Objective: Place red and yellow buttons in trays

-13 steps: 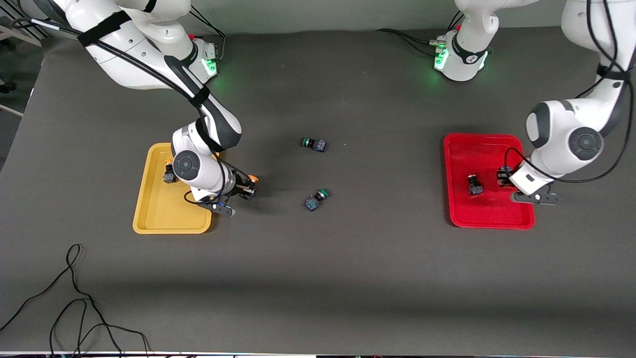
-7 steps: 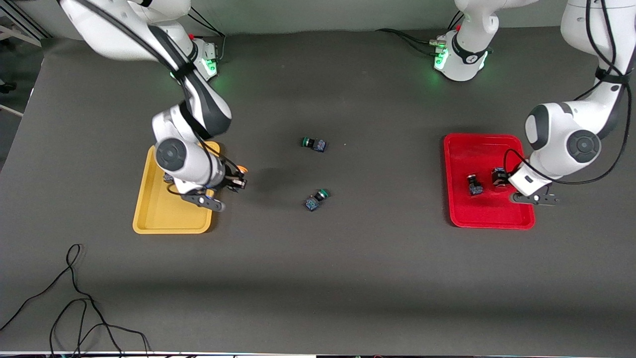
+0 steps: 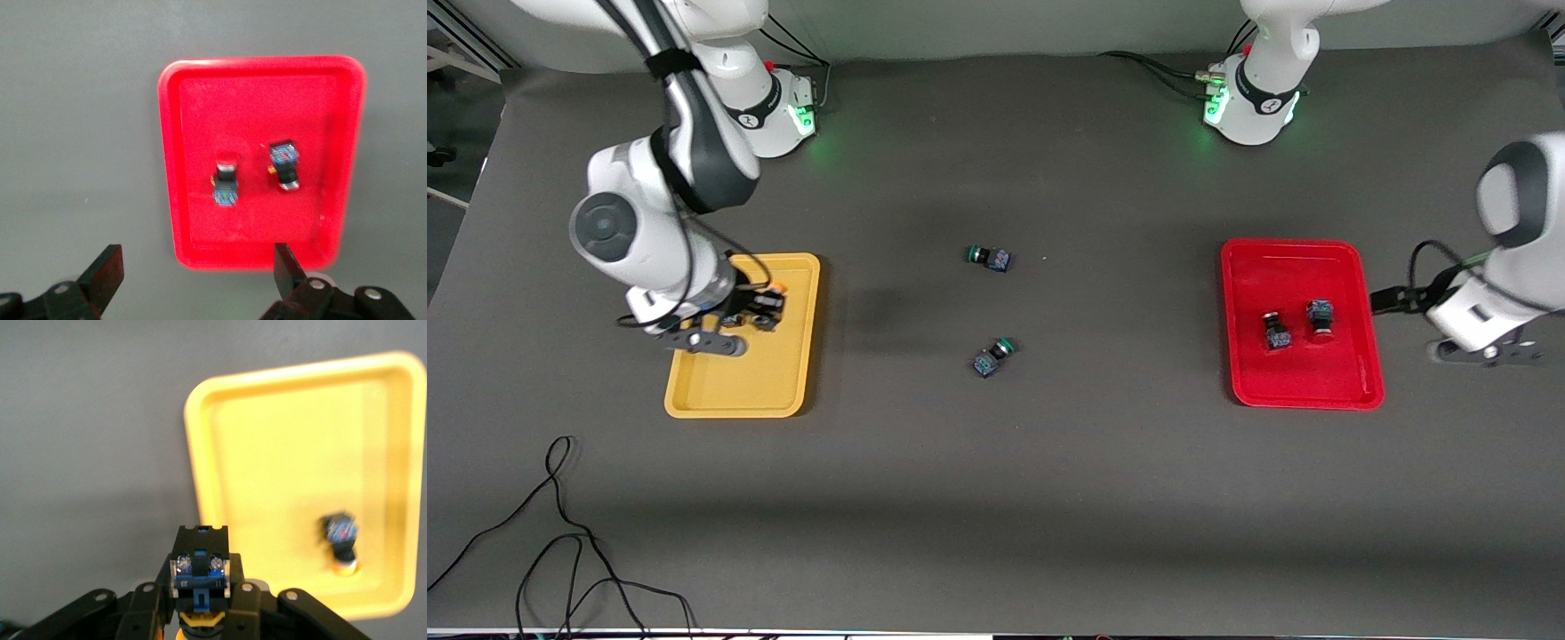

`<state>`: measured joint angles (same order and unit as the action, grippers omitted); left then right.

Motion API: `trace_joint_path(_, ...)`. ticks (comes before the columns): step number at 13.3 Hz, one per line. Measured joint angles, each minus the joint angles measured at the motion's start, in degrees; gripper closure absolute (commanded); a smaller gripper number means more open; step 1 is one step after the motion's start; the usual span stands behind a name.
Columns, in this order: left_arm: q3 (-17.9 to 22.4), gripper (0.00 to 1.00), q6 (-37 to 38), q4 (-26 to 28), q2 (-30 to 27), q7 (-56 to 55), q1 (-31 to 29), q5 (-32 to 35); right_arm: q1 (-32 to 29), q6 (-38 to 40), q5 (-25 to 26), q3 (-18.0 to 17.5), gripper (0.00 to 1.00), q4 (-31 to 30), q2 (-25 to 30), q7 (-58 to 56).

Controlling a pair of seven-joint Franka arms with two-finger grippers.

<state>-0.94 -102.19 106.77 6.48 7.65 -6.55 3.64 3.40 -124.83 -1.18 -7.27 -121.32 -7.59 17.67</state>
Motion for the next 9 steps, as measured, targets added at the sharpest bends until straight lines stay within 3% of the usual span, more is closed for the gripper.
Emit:
trace_joint_path(3,-0.68,0.0,7.09,-5.45,-4.01,0.0,0.86,-3.44,-0.32,-14.84,-0.01,3.23,0.75,-5.69,-7.19,-6.57)
trace_joint_path(4,-0.8,0.0,8.92,-6.9,-4.89,-0.01,1.54,-4.21,-0.32,-18.17,-0.01,3.62,0.65,-6.72,-9.89,-7.49)
trace_joint_path(5,-0.83,0.0,10.43,-8.3,-5.33,-0.4,2.64,-4.7,-0.32,-20.52,-0.01,3.82,0.16,-6.98,-12.18,-7.87)
trace_joint_path(6,-0.84,0.0,11.12,-9.48,-5.43,-1.82,3.98,-4.84,-0.32,-22.34,-0.01,3.89,0.0,-6.87,-13.79,-7.96)
trace_joint_path(9,-0.93,0.0,11.87,-11.12,-5.31,-6.95,7.3,-4.87,-0.32,-22.85,-0.01,3.9,0.0,-6.32,-14.02,-7.96)
